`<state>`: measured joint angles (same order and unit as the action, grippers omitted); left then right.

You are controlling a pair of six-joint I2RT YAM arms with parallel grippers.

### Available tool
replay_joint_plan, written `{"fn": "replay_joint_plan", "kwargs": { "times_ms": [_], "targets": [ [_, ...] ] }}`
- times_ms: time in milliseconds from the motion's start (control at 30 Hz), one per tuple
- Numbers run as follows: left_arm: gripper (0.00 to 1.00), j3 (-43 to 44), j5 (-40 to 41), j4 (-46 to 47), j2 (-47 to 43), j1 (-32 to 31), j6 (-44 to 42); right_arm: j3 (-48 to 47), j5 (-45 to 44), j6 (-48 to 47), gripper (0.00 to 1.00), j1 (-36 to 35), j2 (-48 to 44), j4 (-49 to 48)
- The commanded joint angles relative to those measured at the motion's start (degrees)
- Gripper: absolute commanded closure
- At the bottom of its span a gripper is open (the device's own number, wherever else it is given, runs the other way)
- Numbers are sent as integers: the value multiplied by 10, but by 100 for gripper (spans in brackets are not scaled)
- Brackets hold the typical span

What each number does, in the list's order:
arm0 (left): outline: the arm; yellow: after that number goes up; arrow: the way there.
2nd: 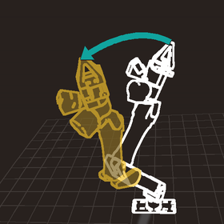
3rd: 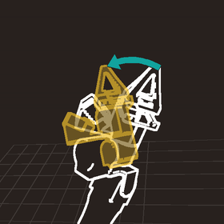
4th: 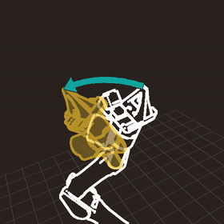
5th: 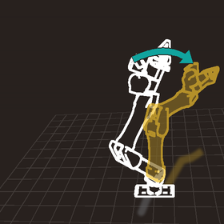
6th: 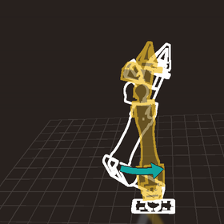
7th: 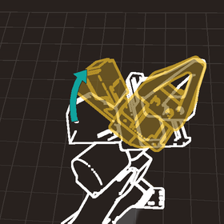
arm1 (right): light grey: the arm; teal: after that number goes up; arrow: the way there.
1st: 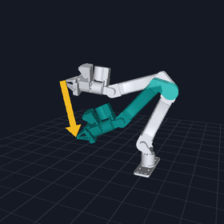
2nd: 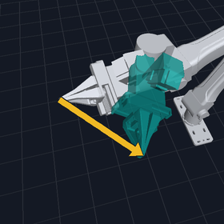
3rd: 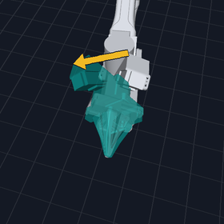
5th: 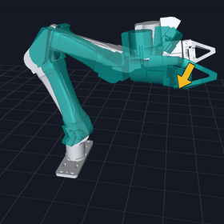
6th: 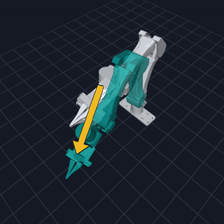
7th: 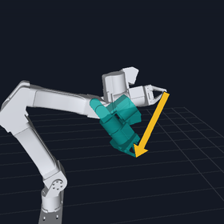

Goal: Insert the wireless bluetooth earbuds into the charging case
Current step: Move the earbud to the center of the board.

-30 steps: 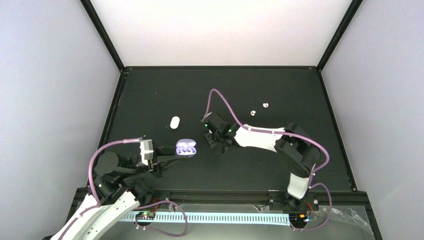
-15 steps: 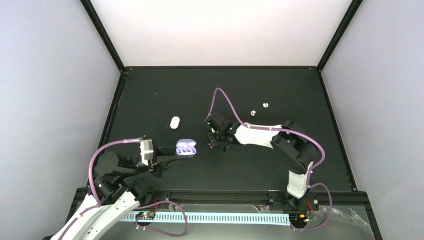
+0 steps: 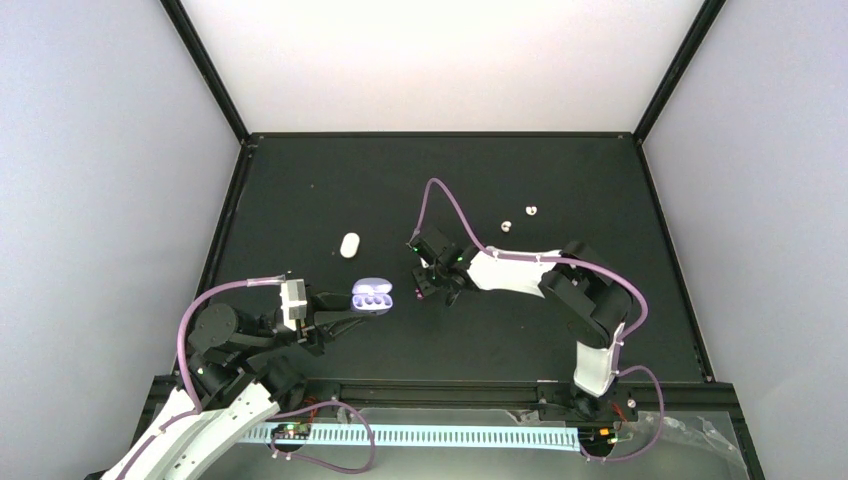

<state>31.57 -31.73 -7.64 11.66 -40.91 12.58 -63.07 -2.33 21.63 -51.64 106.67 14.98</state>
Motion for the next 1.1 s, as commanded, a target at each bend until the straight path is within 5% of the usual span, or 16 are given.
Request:
{"fn": "replay_joint_plan", "kwargs": {
  "times_ms": [0,1067],
  "targets": [
    [99,0,-2,8,1,-1,0,14,8,11,69,-11,8,4],
    [99,1,-4,9,2,-1,-2,5,27,68,66,-18,-5,18]
  ]
}}
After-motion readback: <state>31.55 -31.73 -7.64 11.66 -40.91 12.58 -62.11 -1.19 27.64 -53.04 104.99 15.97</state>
